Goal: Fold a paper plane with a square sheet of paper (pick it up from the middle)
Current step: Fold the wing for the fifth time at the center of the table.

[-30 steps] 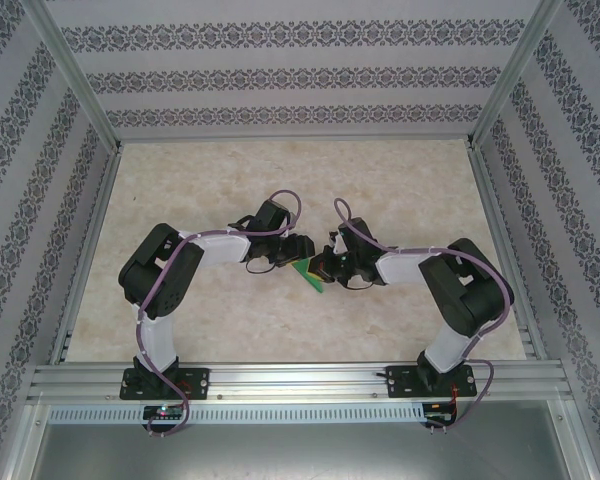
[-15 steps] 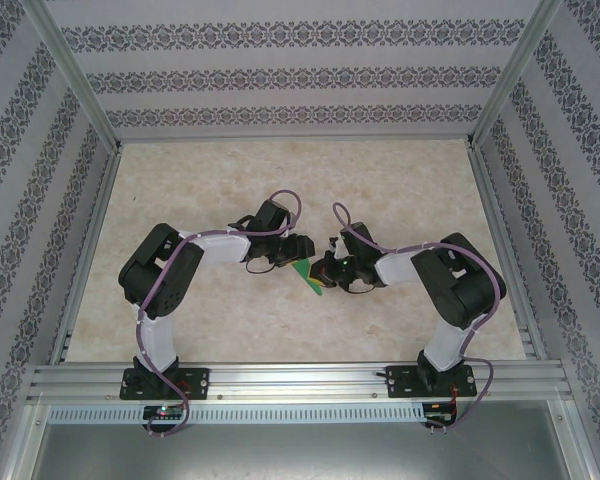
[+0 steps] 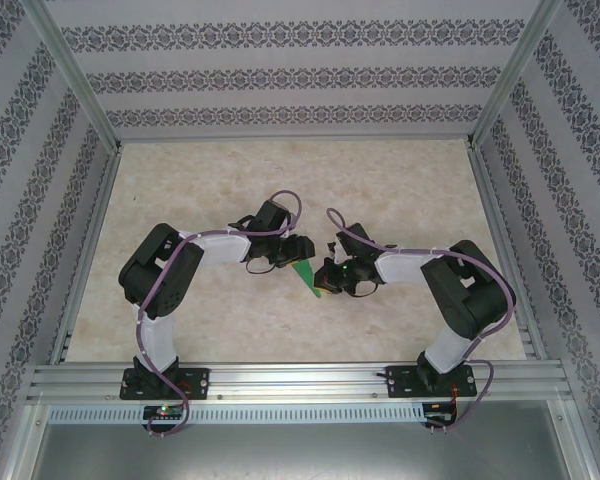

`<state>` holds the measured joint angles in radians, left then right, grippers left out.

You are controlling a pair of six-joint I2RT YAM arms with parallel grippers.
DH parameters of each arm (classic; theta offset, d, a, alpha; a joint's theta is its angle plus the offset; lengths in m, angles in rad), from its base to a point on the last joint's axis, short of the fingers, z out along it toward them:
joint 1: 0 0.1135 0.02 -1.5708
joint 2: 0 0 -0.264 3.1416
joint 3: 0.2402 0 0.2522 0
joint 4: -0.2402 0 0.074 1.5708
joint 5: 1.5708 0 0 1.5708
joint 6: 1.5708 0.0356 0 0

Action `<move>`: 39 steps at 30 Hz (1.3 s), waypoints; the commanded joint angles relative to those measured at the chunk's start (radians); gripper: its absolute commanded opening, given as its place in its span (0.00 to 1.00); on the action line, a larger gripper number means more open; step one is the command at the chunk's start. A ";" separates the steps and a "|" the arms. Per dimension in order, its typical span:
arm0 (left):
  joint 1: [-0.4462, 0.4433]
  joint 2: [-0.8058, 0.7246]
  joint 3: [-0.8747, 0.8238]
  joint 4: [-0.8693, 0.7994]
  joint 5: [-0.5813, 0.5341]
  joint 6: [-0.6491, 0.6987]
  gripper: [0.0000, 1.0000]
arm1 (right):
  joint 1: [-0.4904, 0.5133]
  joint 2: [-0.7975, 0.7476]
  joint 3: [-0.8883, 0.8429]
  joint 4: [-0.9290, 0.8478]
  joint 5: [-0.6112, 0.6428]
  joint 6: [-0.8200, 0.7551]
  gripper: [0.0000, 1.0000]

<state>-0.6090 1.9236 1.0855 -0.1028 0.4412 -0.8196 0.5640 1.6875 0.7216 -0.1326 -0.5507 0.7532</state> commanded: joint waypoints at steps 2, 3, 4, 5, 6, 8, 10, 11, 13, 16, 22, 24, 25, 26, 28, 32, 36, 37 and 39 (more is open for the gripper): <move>0.013 0.040 0.001 -0.083 -0.053 0.010 0.54 | 0.034 0.025 -0.021 -0.192 0.060 -0.043 0.05; 0.013 0.039 -0.002 -0.082 -0.053 0.011 0.54 | 0.034 0.022 -0.026 -0.193 0.066 -0.040 0.05; 0.014 0.038 -0.005 -0.080 -0.054 0.008 0.54 | 0.035 0.018 -0.029 -0.190 0.063 -0.041 0.05; 0.014 0.038 -0.008 -0.077 -0.055 0.006 0.54 | 0.036 0.013 -0.030 -0.187 0.060 -0.041 0.05; 0.013 0.038 -0.010 -0.077 -0.056 0.005 0.53 | 0.036 0.009 -0.029 -0.192 0.056 -0.043 0.05; 0.013 0.040 -0.010 -0.081 -0.058 0.005 0.53 | 0.043 0.002 -0.027 -0.202 0.048 -0.050 0.05; 0.013 0.039 -0.008 -0.086 -0.061 0.005 0.53 | 0.052 -0.011 -0.034 -0.189 0.032 -0.058 0.05; 0.013 0.041 -0.007 -0.088 -0.062 0.005 0.53 | 0.054 -0.018 -0.037 -0.185 0.022 -0.058 0.05; 0.013 0.041 -0.005 -0.091 -0.063 0.006 0.52 | 0.059 -0.029 -0.047 -0.186 0.020 -0.061 0.05; 0.014 0.043 -0.004 -0.098 -0.065 0.007 0.52 | 0.062 -0.045 -0.063 -0.191 0.017 -0.061 0.05; 0.012 0.049 -0.005 -0.094 -0.057 0.008 0.52 | 0.073 -0.048 -0.080 -0.211 0.037 -0.071 0.06; 0.011 0.049 -0.003 -0.094 -0.054 0.010 0.52 | 0.081 -0.049 -0.079 -0.220 0.040 -0.076 0.06; 0.011 0.049 -0.002 -0.096 -0.054 0.013 0.52 | 0.084 -0.057 -0.075 -0.228 0.053 -0.077 0.06; 0.011 0.049 -0.002 -0.096 -0.052 0.014 0.52 | 0.084 -0.063 -0.071 -0.237 0.062 -0.076 0.06; 0.010 0.051 -0.002 -0.095 -0.049 0.015 0.52 | 0.084 -0.075 -0.052 -0.268 0.089 -0.080 0.06; 0.008 0.051 -0.005 -0.099 -0.044 0.026 0.52 | 0.092 -0.110 -0.026 -0.280 0.106 -0.076 0.06; 0.007 0.056 -0.005 -0.097 -0.035 0.036 0.52 | 0.091 -0.177 0.001 -0.249 0.115 -0.034 0.06; 0.007 0.055 -0.007 -0.095 -0.035 0.035 0.52 | 0.089 -0.192 0.004 -0.227 0.115 -0.015 0.07; 0.005 0.057 -0.006 -0.094 -0.031 0.036 0.52 | 0.086 -0.212 0.003 -0.181 0.114 0.028 0.06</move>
<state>-0.6090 1.9255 1.0859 -0.1215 0.4553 -0.8146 0.6479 1.5192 0.6949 -0.3492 -0.4606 0.7235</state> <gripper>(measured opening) 0.519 0.066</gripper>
